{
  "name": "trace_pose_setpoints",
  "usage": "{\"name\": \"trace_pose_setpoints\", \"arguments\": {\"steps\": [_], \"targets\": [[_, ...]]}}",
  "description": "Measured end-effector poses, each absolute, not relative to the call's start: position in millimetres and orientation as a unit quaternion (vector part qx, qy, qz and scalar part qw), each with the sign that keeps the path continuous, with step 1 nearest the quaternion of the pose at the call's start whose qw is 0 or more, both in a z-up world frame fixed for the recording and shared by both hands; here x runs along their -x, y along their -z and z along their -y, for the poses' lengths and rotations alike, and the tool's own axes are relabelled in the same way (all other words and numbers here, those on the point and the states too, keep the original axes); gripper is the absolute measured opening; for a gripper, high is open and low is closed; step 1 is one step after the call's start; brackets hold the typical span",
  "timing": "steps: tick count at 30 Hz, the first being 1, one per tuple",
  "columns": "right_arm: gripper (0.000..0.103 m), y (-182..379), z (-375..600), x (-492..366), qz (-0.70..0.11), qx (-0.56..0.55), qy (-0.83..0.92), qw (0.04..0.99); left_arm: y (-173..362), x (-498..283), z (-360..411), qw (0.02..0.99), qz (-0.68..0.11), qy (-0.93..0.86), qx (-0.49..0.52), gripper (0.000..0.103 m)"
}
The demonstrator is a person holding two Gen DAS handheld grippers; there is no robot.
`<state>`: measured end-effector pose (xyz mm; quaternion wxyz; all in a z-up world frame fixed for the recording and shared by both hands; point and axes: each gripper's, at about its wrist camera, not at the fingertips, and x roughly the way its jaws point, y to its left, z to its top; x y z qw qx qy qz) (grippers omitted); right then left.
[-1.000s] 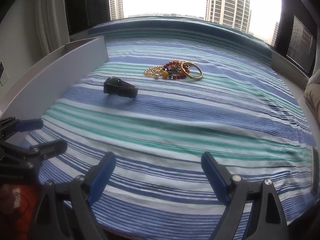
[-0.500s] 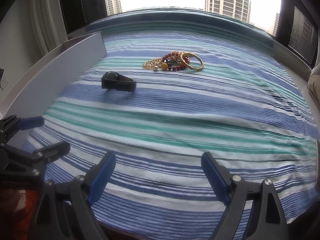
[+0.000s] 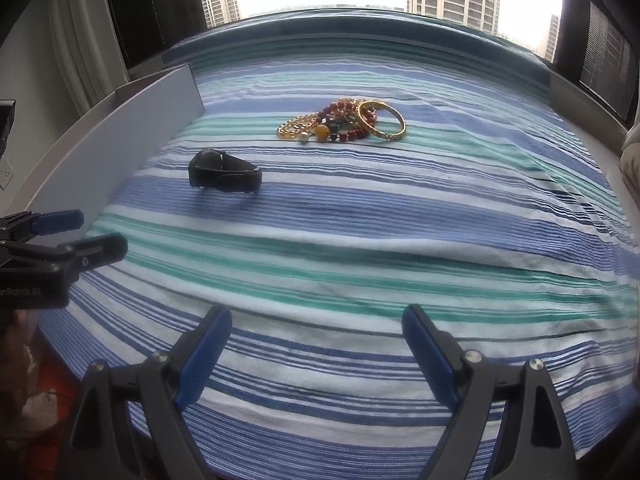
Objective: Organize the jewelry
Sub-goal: 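Lower the right gripper onto the gold and red bracelet tangle while the left approaches the watch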
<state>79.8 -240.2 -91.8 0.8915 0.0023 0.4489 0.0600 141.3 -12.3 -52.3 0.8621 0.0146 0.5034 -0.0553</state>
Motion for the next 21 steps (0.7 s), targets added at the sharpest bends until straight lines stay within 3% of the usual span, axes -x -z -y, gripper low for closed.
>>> {"name": "trace_pose_setpoints", "arguments": {"steps": [7, 15, 18, 21], "targets": [[0.089, 60.9, 255.4, -125.1, -0.427, -0.004, -0.088, 0.900, 34.5, -191.8, 22.9, 0.864, -0.498, 0.073, -0.025, 0.099], [0.087, 59.2, 264.8, -224.6, -0.409, 0.033, -0.111, 0.905, 65.8, -248.5, 34.2, 0.844, -0.531, 0.078, -0.024, 0.099], [0.066, 71.3, 265.7, -259.5, -0.420, 0.036, -0.128, 0.897, 79.9, -258.0, 35.7, 0.836, -0.543, 0.077, -0.029, 0.096], [0.053, 79.5, 263.6, -284.3, -0.432, 0.026, -0.147, 0.889, 87.1, -263.2, 35.7, 0.832, -0.549, 0.077, -0.030, 0.094]]}}
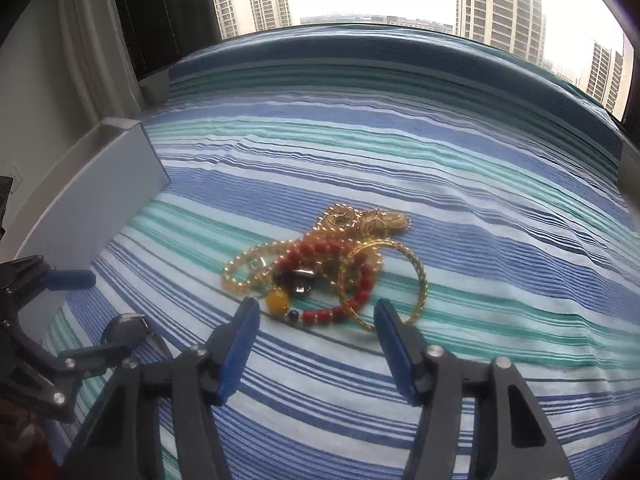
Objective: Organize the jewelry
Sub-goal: 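Lower the right gripper onto the gold and red bracelet tangle while the left approaches the watch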
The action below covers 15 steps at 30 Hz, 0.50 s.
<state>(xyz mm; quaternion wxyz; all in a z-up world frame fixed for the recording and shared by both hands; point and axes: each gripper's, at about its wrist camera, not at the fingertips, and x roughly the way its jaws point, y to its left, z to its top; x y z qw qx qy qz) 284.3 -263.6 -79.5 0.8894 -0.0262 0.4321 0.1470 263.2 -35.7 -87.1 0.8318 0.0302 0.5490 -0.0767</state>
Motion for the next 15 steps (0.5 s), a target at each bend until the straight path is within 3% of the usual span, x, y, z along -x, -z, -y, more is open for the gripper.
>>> {"name": "trace_pose_setpoints", "arguments": {"steps": [3, 6, 9, 11, 12, 13, 15], "targets": [[0.042, 87.6, 260.7, -298.1, -0.443, 0.027, -0.149, 0.884, 91.5, -265.9, 33.8, 0.831, -0.551, 0.076, -0.029, 0.090], [0.032, 97.4, 261.4, -308.3, -0.453, 0.024, -0.143, 0.880, 99.0, -268.8, 32.5, 0.824, -0.561, 0.077, -0.025, 0.079], [0.018, 105.7, 258.6, -314.6, -0.460, 0.035, -0.141, 0.876, 105.0, -268.5, 34.3, 0.818, -0.569, 0.083, -0.024, 0.063], [0.007, 107.8, 259.5, -315.0, -0.459, 0.040, -0.131, 0.878, 105.5, -265.6, 34.7, 0.817, -0.568, 0.099, -0.011, 0.043], [0.007, 107.5, 262.0, -315.7, -0.461, 0.033, -0.129, 0.878, 105.3, -263.9, 35.4, 0.816, -0.569, 0.105, -0.007, 0.036], [0.006, 106.9, 264.8, -314.6, -0.461, 0.024, -0.127, 0.878, 104.8, -261.1, 36.6, 0.816, -0.567, 0.110, -0.006, 0.023], [0.006, 104.3, 268.9, -308.8, -0.459, 0.017, -0.127, 0.879, 104.1, -255.3, 38.7, 0.822, -0.560, 0.102, -0.020, 0.016]]}}
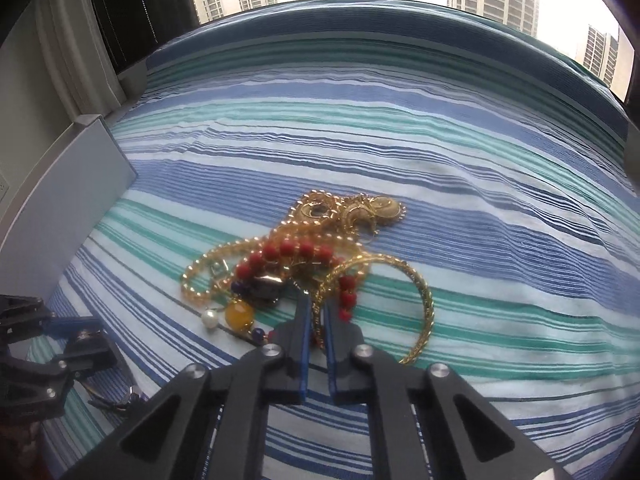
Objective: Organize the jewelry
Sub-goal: 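Lower the right gripper onto the gold and red bracelet tangle while the left approaches the watch, then pull the gold twisted bangle free with the right gripper while the left grips the black watch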
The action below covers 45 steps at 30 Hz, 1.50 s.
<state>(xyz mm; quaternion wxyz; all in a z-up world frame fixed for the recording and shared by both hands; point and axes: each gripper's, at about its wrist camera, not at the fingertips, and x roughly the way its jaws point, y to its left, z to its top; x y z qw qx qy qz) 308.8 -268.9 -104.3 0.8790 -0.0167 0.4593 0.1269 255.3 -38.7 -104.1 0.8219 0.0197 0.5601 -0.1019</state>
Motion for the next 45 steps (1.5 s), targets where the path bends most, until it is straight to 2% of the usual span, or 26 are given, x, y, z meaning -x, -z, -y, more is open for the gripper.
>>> {"name": "trace_pose_setpoints", "arguments": {"steps": [1, 2, 10, 19, 22, 24, 26, 30, 32, 37, 45], "targets": [[0.006, 102.2, 270.3, -304.4, -0.459, 0.014, -0.128, 0.879, 103.8, -252.1, 40.3, 0.825, -0.556, 0.097, -0.028, 0.010], [0.006, 99.9, 271.3, -299.2, -0.459, 0.011, -0.130, 0.879, 104.0, -248.9, 37.9, 0.826, -0.554, 0.096, -0.028, 0.009], [0.007, 82.7, 270.8, -230.3, -0.480, 0.018, -0.156, 0.863, 103.1, -201.4, 18.5, 0.826, -0.557, 0.092, -0.015, 0.009], [0.007, 108.2, 220.7, -148.8, -0.528, 0.081, -0.192, 0.824, 102.9, -148.3, 16.2, 0.825, -0.558, 0.081, -0.048, 0.009], [0.015, 111.3, 212.9, -137.7, -0.514, 0.085, -0.176, 0.835, 105.7, -152.0, 19.3, 0.827, -0.554, 0.081, -0.055, 0.015], [0.035, 108.6, 219.4, -137.0, -0.516, 0.044, -0.182, 0.836, 107.6, -156.0, 20.7, 0.830, -0.550, 0.075, -0.062, 0.028], [0.036, 100.4, 229.4, -132.6, -0.507, 0.015, -0.178, 0.843, 107.7, -162.8, 21.4, 0.833, -0.546, 0.069, -0.062, 0.050], [0.036, 83.5, 249.2, -120.1, -0.494, 0.010, -0.155, 0.856, 96.5, -159.8, 7.8, 0.834, -0.545, 0.080, -0.025, 0.055], [0.036, 78.8, 261.1, -115.6, -0.489, 0.006, -0.138, 0.861, 91.5, -157.8, -2.1, 0.837, -0.542, 0.078, -0.008, 0.063], [0.036, 76.4, 285.1, -112.0, -0.482, -0.009, -0.108, 0.870, 90.3, -156.1, -12.1, 0.832, -0.550, 0.076, 0.010, 0.064], [0.036, 96.0, 288.9, -129.2, -0.493, -0.004, -0.091, 0.865, 101.3, -150.5, 16.2, 0.822, -0.562, 0.076, -0.056, 0.061]]}}
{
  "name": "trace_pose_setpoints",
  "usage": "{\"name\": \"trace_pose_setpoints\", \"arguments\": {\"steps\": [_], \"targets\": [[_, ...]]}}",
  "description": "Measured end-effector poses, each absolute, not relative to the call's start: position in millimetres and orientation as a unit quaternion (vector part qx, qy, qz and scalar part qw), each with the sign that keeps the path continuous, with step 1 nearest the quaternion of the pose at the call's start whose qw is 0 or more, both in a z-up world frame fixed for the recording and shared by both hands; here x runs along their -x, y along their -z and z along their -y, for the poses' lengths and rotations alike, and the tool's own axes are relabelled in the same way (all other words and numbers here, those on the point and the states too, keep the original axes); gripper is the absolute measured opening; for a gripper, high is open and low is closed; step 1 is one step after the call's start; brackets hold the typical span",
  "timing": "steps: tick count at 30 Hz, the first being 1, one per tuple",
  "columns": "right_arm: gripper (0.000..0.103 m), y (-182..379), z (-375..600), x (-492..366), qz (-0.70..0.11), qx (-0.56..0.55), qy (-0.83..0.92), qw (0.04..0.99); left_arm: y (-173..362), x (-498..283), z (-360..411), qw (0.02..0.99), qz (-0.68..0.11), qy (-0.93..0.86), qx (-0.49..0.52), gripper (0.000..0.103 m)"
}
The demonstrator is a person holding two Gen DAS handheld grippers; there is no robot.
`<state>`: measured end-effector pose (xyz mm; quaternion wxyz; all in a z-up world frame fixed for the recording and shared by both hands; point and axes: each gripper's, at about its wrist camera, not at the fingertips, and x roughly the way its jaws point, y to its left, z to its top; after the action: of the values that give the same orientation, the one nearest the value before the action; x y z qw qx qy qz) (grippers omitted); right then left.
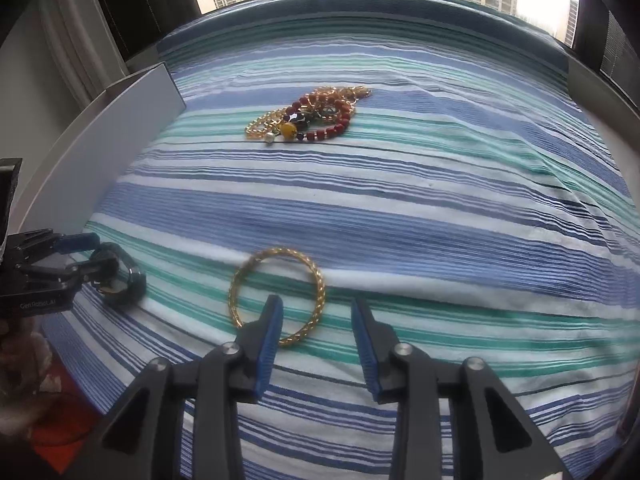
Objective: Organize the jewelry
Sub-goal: 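Pull the gold twisted bangle free with the right gripper while the left grips the black watch, then carry the gold bangle and black watch over the white box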
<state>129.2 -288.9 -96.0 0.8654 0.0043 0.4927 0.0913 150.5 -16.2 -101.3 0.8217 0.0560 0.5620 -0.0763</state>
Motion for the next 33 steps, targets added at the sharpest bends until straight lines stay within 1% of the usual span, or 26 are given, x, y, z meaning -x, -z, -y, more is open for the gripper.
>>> {"name": "trace_pose_setpoints", "arguments": {"steps": [3, 4, 5, 6, 7, 8, 9, 16, 23, 28, 33], "targets": [[0.036, 105.5, 281.8, -138.1, -0.499, 0.009, -0.089, 0.862, 103.4, -149.6, 14.3, 0.818, -0.568, 0.072, -0.055, 0.050], [0.036, 108.6, 280.0, -140.8, -0.501, 0.011, -0.089, 0.861, 103.1, -148.4, 12.7, 0.817, -0.569, 0.071, -0.056, 0.040], [0.036, 111.3, 278.3, -143.2, -0.502, 0.015, -0.086, 0.860, 103.9, -148.3, 11.6, 0.816, -0.571, 0.069, -0.057, 0.021], [0.036, 113.4, 276.4, -144.9, -0.504, 0.021, -0.082, 0.860, 105.3, -149.1, 10.7, 0.813, -0.575, 0.070, -0.053, 0.011], [0.034, 115.4, 274.6, -145.6, -0.505, 0.027, -0.079, 0.859, 105.8, -149.7, 9.2, 0.813, -0.576, 0.067, -0.050, 0.009], [0.016, 116.0, 273.4, -145.0, -0.503, 0.032, -0.077, 0.860, 105.1, -150.2, 7.4, 0.814, -0.576, 0.068, -0.043, 0.009], [0.006, 115.4, 273.1, -143.9, -0.501, 0.035, -0.075, 0.862, 104.5, -150.3, 5.8, 0.814, -0.576, 0.070, -0.037, 0.009], [0.006, 87.7, 280.8, -131.4, -0.474, 0.003, -0.078, 0.877, 89.4, -142.8, 1.8, 0.823, -0.563, 0.077, -0.023, 0.009], [0.006, 51.5, 269.2, -124.3, -0.442, -0.023, -0.112, 0.890, 56.3, -128.8, -20.1, 0.840, -0.539, 0.068, 0.004, 0.009], [0.006, 27.2, 238.9, -126.0, -0.417, -0.009, -0.149, 0.897, 34.1, -113.0, -53.5, 0.850, -0.524, 0.049, 0.035, 0.009], [0.006, 8.8, 184.2, -130.0, -0.398, 0.023, -0.205, 0.894, 10.2, -89.3, -108.5, 0.857, -0.509, 0.014, 0.078, 0.009]]}}
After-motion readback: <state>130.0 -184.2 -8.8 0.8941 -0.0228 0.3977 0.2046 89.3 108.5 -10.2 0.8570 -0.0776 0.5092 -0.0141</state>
